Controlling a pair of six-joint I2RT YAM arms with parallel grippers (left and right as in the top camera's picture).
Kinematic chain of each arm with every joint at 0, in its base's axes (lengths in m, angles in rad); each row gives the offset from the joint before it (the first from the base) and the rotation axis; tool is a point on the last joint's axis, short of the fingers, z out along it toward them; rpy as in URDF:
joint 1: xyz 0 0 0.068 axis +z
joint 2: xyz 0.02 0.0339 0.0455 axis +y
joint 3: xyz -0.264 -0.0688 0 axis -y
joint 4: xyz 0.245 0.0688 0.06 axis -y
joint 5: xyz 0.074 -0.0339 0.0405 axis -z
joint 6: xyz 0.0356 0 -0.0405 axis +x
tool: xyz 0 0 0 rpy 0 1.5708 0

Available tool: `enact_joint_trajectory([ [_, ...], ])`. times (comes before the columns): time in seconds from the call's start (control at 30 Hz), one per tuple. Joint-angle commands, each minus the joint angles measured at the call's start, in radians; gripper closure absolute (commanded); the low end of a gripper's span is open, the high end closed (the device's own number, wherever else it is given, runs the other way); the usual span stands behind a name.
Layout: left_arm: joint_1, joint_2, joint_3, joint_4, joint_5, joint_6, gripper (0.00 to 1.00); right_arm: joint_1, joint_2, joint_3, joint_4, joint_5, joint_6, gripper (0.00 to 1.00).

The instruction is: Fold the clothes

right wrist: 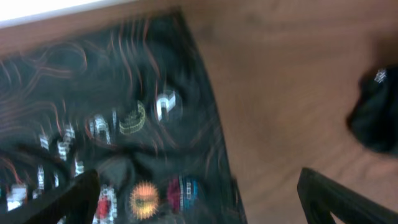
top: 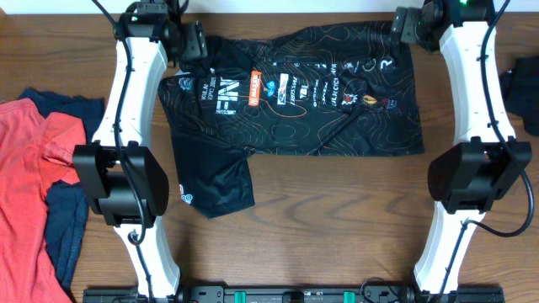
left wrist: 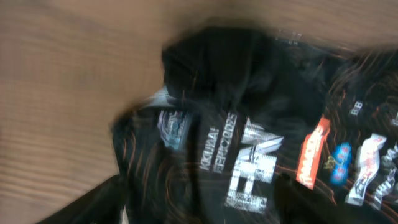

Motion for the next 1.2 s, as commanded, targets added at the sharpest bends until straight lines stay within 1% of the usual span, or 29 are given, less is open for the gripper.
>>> enact_joint_trajectory([
  [0.0,0.002,-0.009,0.002,-0.085,0.026,0.005,0.29,0.014,0.008,0.004,-0.059,-0.021,0.018,0.01],
  [0.13,0.001,-0.028,0.0,-0.15,0.114,0.02,0.33,0.034,0.0,0.004,-0.099,0.001,0.021,0.01],
  [0.2,-0.006,-0.055,0.0,-0.161,0.122,0.025,0.36,0.053,-0.017,0.004,-0.094,0.039,0.021,0.01],
  [0.3,-0.021,-0.127,0.0,-0.164,0.119,0.05,0.36,0.09,-0.071,0.004,-0.086,0.146,0.025,0.01],
  [0.4,-0.039,-0.208,0.0,-0.193,0.109,0.05,0.35,0.125,-0.151,0.004,-0.108,0.169,0.032,0.01],
  [0.53,-0.069,-0.28,-0.008,-0.297,0.029,0.042,0.35,0.166,-0.264,0.004,-0.166,0.185,0.082,0.01],
  [0.63,-0.092,-0.318,-0.052,-0.338,-0.017,0.038,0.35,0.197,-0.352,0.004,-0.217,0.238,0.122,0.01],
  [0.77,-0.11,-0.378,-0.179,-0.296,-0.016,0.003,0.35,0.256,-0.468,0.004,-0.265,0.362,0.14,0.01],
  [0.87,-0.127,-0.448,-0.305,-0.221,-0.016,-0.022,0.35,0.313,-0.557,0.004,-0.298,0.433,0.145,0.01],
  [0.97,-0.145,-0.538,-0.427,-0.143,-0.016,-0.024,0.35,0.349,-0.622,0.003,-0.354,0.42,0.161,0.01],
  [1.07,-0.154,-0.622,-0.534,-0.078,-0.016,-0.043,0.34,0.343,-0.637,-0.004,-0.465,0.381,0.214,0.01],
  [1.1,-0.153,-0.649,-0.573,-0.061,-0.016,-0.046,0.3,0.339,-0.636,-0.021,-0.506,0.381,0.245,0.01],
  [1.13,-0.153,-0.664,-0.596,-0.053,-0.016,-0.046,0.3,0.338,-0.635,-0.045,-0.51,0.381,0.25,0.01],
  [1.17,-0.153,-0.684,-0.633,-0.043,-0.016,-0.046,0.29,0.336,-0.64,-0.112,-0.502,0.376,0.262,0.01],
])
